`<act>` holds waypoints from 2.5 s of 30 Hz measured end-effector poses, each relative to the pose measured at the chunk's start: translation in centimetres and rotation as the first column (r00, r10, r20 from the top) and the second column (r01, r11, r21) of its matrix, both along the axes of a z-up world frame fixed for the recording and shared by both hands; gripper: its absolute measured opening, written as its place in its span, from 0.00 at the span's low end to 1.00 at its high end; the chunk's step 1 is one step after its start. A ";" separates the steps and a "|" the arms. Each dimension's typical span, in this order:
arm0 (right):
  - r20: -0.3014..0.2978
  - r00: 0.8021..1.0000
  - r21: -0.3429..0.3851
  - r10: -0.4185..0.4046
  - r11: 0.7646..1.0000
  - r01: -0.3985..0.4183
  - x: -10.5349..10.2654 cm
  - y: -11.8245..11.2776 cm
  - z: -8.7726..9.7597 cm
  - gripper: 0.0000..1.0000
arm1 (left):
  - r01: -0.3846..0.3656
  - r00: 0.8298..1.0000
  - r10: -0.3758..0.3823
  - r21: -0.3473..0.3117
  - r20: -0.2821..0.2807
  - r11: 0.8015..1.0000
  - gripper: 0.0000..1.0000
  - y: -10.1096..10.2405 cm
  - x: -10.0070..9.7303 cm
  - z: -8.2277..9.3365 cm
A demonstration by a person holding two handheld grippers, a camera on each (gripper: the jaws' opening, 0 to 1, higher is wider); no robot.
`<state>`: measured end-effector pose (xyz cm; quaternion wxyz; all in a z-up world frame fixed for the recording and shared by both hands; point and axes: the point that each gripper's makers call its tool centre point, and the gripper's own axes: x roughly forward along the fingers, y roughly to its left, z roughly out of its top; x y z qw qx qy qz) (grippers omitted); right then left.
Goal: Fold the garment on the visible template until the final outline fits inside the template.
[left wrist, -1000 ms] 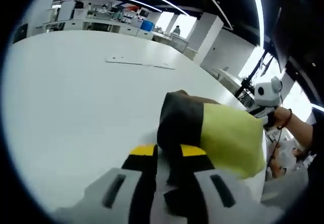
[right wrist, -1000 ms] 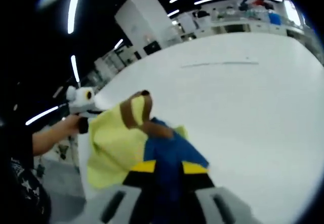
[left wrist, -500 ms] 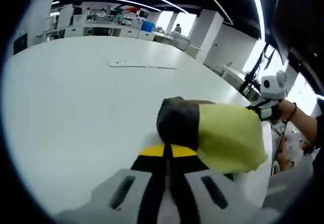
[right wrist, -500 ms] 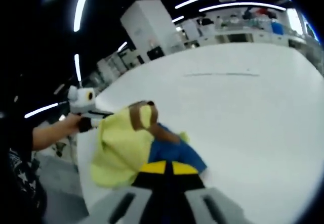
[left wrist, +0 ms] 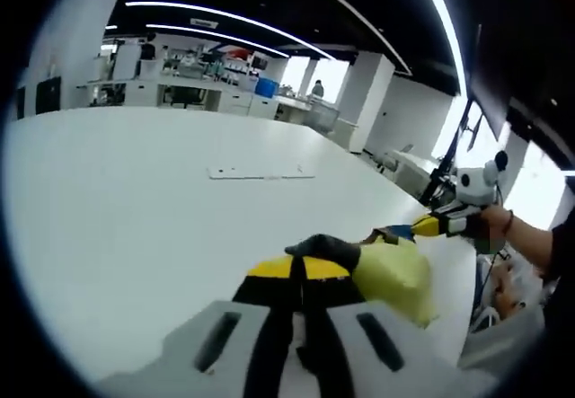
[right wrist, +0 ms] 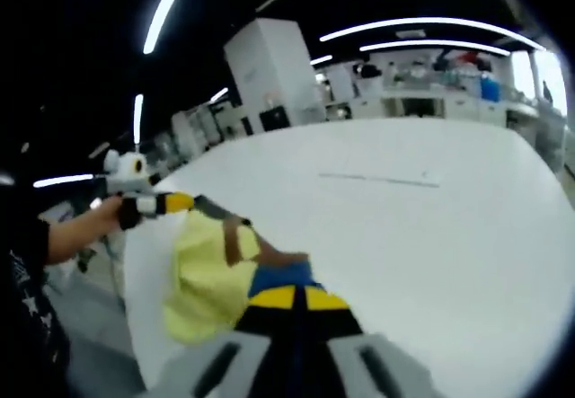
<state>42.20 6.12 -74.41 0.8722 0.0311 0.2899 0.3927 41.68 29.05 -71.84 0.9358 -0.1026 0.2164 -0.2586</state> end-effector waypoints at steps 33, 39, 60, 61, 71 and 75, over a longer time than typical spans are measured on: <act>0.082 0.929 -0.009 -0.360 0.932 0.362 15.3 -1.1 -0.4 0.00 | -0.172 0.985 0.171 -0.067 -0.019 0.983 0.00 1.7 13.2 -2.2; 0.068 0.931 -0.091 -0.360 0.927 0.365 17.6 -0.3 -3.5 0.00 | -0.194 0.979 0.192 -0.023 -0.066 0.981 0.00 1.8 14.8 -5.4; -0.020 0.943 -0.215 -0.331 0.923 0.320 20.7 0.5 -8.9 0.00 | -0.168 0.974 0.189 0.162 -0.126 0.972 0.00 2.8 17.4 -10.5; -0.027 0.943 -0.210 -0.333 0.924 0.320 20.7 0.4 -9.0 0.00 | -0.168 0.974 0.190 0.165 -0.126 0.972 0.00 3.0 17.6 -10.6; -0.044 0.950 -0.197 -0.310 0.934 0.296 19.2 0.5 -8.4 0.44 | -0.147 0.981 0.175 0.263 -0.083 0.954 0.30 3.2 16.2 -9.2; -0.037 0.952 -0.178 -0.304 0.939 0.293 18.1 0.1 -7.3 0.59 | -0.128 0.986 0.149 0.237 -0.073 0.963 0.42 2.6 15.3 -8.2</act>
